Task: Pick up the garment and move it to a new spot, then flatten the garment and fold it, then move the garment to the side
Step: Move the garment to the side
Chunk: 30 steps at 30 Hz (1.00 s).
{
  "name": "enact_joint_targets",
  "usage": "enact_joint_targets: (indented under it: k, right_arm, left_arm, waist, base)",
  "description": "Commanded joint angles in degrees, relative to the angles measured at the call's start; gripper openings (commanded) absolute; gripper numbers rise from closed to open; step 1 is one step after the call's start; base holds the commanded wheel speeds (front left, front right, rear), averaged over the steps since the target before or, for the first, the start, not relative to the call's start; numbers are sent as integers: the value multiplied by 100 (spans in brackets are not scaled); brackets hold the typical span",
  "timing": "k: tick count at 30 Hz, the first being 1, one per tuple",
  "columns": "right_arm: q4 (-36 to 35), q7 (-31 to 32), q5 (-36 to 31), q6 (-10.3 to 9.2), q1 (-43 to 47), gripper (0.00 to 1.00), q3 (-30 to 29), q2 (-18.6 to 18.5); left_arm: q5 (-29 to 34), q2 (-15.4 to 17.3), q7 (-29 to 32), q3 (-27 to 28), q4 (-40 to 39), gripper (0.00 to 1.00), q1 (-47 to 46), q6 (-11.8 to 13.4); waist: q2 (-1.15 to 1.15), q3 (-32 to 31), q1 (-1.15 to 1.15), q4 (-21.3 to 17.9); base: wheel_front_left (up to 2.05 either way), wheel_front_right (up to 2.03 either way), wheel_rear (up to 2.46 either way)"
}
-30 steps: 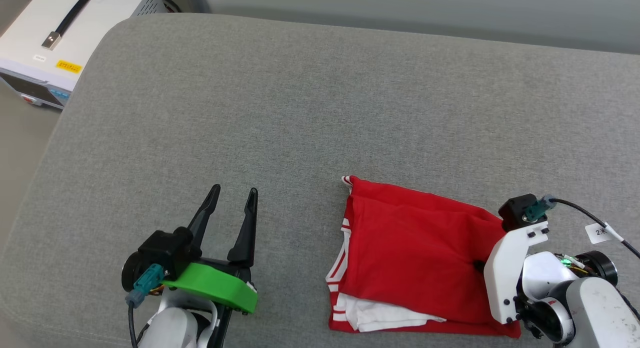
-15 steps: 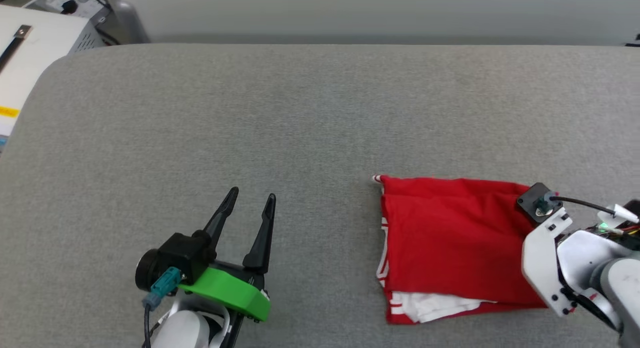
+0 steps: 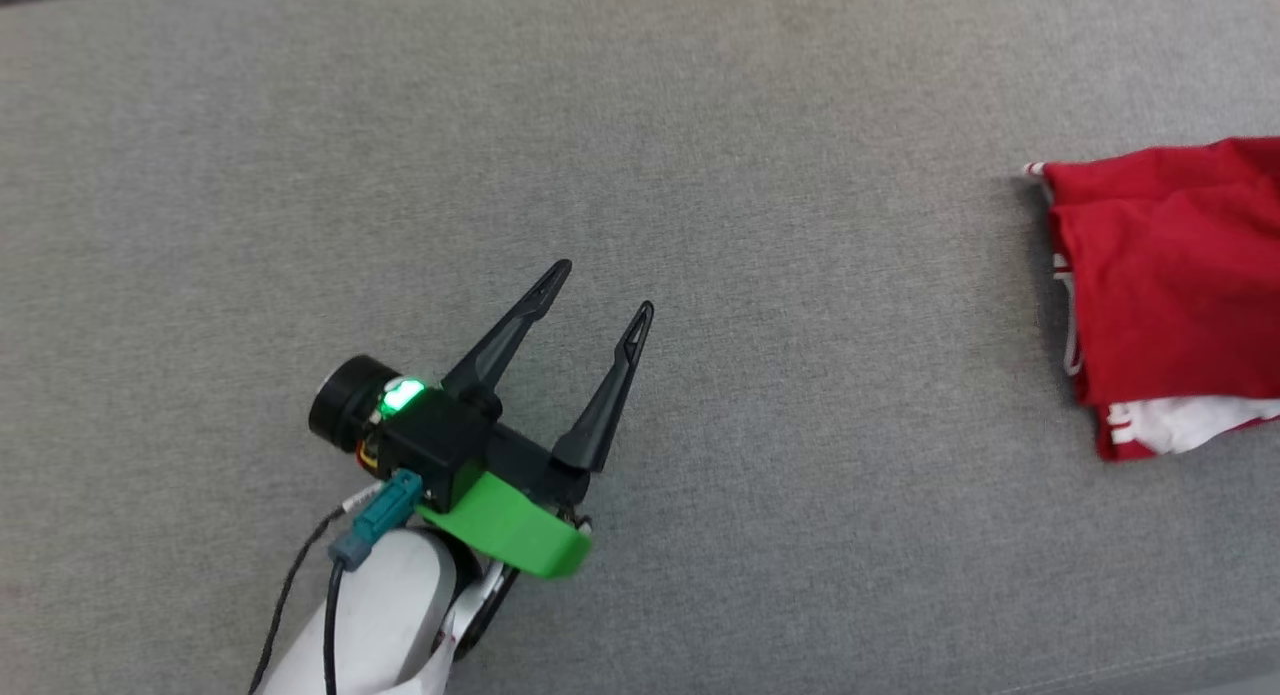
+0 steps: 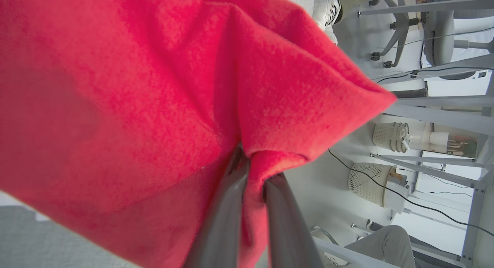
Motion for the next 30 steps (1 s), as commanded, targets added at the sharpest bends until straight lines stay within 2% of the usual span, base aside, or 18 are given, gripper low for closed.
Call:
enact_joint_targets:
  k: [1, 5, 10, 20, 26, 27, 28, 30]
  right_arm:
    - [204, -152, -122, -6, -168, 0, -97, 7]
    - [857, -626, -435, -6, -384, 0, -574, 181]
    - [1579, -1327, -919, -6, -679, 0, -1317, 585]
    - [2618, -1875, -1746, -6, -1038, 0, -2392, 1245]
    - [2913, -2216, -2098, -6, -1326, 0, -2894, 1399]
    - [2967, -2269, -2166, -6, -1366, 34, -2945, 1404]
    - [3018, -2300, -2215, -6, -1387, 100, -2968, 1407]
    - [3169, -2283, -2281, -6, -1445, 100, -3061, 1436]
  left_arm:
    - [61, 97, 0, -3, -70, 100, -204, -17]
    - [108, 246, 151, -28, -359, 100, -462, -17]
    - [151, 385, 430, -24, -825, 100, -620, -4]
    - [136, 562, 675, 76, -1293, 100, -605, 98]
    - [104, 613, 681, 107, -1314, 100, -592, 132]
    - [93, 608, 671, 108, -1305, 100, -593, 139]
    - [81, 601, 662, 110, -1295, 100, -594, 145]
    - [51, 594, 641, 121, -1252, 100, -587, 159]
  waist:
    - [-1, 757, 0, -569]
    - [-1, 1042, 0, -735]
    - [-1, 1260, 0, -821]
    - [-1, 1451, 0, -704]
    - [-1, 1505, 0, -591]
    - [-1, 1505, 0, -565]
    - [-1, 1503, 0, -544]
    - [-1, 1480, 0, -511]
  base:
    - [0, 0, 0]
    - [0, 0, 0]
    - [0, 0, 0]
    - [0, 0, 0]
    - [0, 0, 0]
    - [0, 0, 0]
    - [0, 0, 0]
    - [0, 0, 0]
